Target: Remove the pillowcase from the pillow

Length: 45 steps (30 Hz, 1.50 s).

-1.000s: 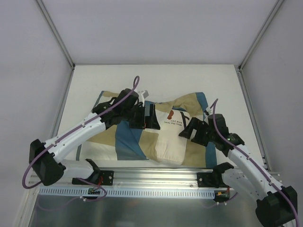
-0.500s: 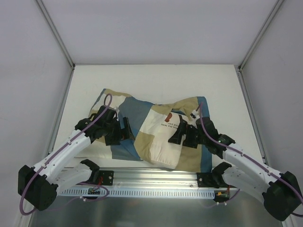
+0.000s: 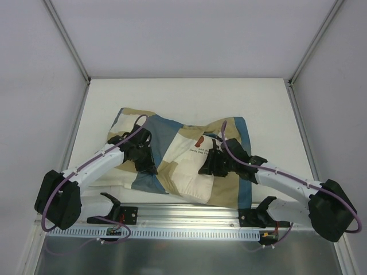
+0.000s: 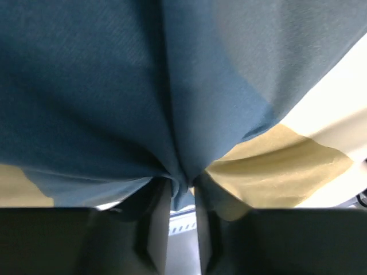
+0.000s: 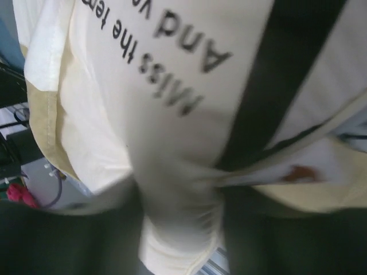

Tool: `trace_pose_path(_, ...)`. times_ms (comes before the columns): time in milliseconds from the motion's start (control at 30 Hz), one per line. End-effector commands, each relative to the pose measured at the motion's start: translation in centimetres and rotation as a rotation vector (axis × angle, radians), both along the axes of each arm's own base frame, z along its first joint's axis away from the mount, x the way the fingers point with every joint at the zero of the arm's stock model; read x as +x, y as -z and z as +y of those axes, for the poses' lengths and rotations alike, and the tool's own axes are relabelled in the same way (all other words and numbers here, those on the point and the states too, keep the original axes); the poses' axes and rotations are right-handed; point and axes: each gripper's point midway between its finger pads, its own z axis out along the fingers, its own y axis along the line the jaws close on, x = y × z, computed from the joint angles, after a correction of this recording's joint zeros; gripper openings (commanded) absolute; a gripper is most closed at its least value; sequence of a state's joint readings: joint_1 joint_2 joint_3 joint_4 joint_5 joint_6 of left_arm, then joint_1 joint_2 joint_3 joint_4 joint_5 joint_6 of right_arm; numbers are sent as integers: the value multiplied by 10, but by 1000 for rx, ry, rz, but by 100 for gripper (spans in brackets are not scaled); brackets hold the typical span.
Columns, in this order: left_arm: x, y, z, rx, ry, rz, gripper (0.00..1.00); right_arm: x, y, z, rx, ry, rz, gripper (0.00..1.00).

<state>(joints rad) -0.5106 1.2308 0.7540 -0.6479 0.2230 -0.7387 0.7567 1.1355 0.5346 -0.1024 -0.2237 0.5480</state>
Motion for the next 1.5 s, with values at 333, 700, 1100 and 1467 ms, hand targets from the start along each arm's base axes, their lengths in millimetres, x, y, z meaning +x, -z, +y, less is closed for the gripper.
trace_pose_path(333, 40, -21, 0, -27, -62, -143, 0, 33, -162, -67, -63, 199, -387, 1)
trace_pose_path(700, 74, -55, 26, -67, -154, -256, 0, 10, -194, -174, -245, 465, -498, 1)
trace_pose_path(1100, 71, -37, 31, -46, -163, -201, 99, 26, -238, -182, -271, 473, -578, 1)
trace_pose_path(1467, 99, -1, 48, 139, -232, -128, 99, 23, -218, -170, -240, 420, -517, 1)
